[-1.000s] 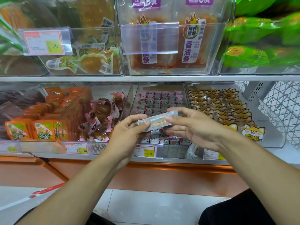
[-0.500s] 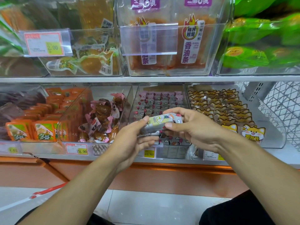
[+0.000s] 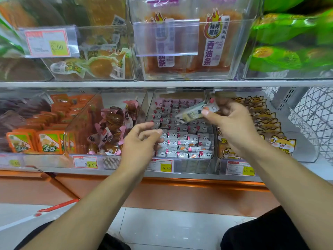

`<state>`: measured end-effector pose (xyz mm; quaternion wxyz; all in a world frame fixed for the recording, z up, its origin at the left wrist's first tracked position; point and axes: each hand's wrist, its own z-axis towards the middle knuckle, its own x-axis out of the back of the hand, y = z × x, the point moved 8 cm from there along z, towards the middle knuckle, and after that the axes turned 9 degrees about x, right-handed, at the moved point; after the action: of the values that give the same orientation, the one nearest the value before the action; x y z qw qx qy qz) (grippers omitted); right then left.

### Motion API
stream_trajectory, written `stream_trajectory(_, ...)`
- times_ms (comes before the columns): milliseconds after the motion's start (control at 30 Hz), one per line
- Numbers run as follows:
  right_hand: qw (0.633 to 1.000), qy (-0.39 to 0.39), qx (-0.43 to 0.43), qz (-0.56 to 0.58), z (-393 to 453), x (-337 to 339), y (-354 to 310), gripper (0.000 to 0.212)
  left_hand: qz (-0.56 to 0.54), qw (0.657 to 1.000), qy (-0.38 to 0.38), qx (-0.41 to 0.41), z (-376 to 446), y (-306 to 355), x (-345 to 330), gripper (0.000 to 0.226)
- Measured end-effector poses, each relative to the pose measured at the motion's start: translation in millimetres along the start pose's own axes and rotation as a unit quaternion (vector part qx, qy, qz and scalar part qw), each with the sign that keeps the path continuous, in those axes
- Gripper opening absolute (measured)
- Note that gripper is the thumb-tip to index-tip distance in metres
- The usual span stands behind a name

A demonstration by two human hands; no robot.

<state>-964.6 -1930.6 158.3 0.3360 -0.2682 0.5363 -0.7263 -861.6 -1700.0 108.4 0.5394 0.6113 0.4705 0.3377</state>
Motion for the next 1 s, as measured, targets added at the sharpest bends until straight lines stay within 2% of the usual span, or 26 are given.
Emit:
stream_trajectory(33, 0.995, 0.015, 0.05, -0.085, 3, 8, -8, 0.028, 0.03, 0.999, 0.005, -0.016, 0, 2, 0, 0.021)
stream_trajectory(100, 0.978, 0.001, 0.112, -0.178, 5, 11, -18, 0.031, 0.095, 0.993, -0.001, -0.065, -5, 8, -5, 0.018)
stream_trajectory(200, 0.952, -0.026, 0.138, -0.273, 4, 8, -18, 0.028, 0.262, 0.955, -0.018, -0.139, -15, 10, -22, 0.021)
stream_trajectory(267, 0.938, -0.055, 0.137, -0.313, 3, 3, -14, 0.028, 0.337, 0.929, -0.036, -0.152, -21, 5, -33, 0.028)
stream_trajectory(467, 0.911, -0.146, 0.136, -0.36, -1, -11, -8, 0.025, 0.434, 0.876, -0.048, -0.205, -27, 3, -46, 0.039)
stream_trajectory(533, 0.891, -0.169, 0.141, -0.397, -2, -16, -6, 0.024, 0.466, 0.856, -0.055, -0.216, -28, 1, -50, 0.042)
stream_trajectory(633, 0.84, -0.22, 0.146, -0.474, -4, -34, 4, 0.026, 0.482, 0.844, -0.066, -0.226, -29, -2, -55, 0.048)
stream_trajectory(733, 0.771, -0.241, 0.161, -0.567, 2, -48, 12, 0.026, 0.501, 0.829, -0.078, -0.236, -30, -7, -61, 0.056)
stream_trajectory(800, 0.728, -0.268, 0.145, -0.614, 7, -52, 21, 0.025, 0.52, 0.814, -0.085, -0.245, -29, -12, -65, 0.061)
stream_trajectory(833, 0.719, -0.279, 0.13, -0.623, 8, -51, 25, 0.026, 0.531, 0.806, -0.087, -0.248, -28, -14, -66, 0.063)
stream_trajectory(900, 0.716, -0.279, 0.108, -0.63, 12, -47, 26, 0.035, 0.548, 0.791, -0.09, -0.255, -27, -17, -68, 0.066)
stream_trajectory(1000, 0.702, -0.227, 0.12, -0.664, 21, -40, 12, 0.037, 0.57, 0.77, -0.098, -0.268, -26, -21, -71, 0.07)
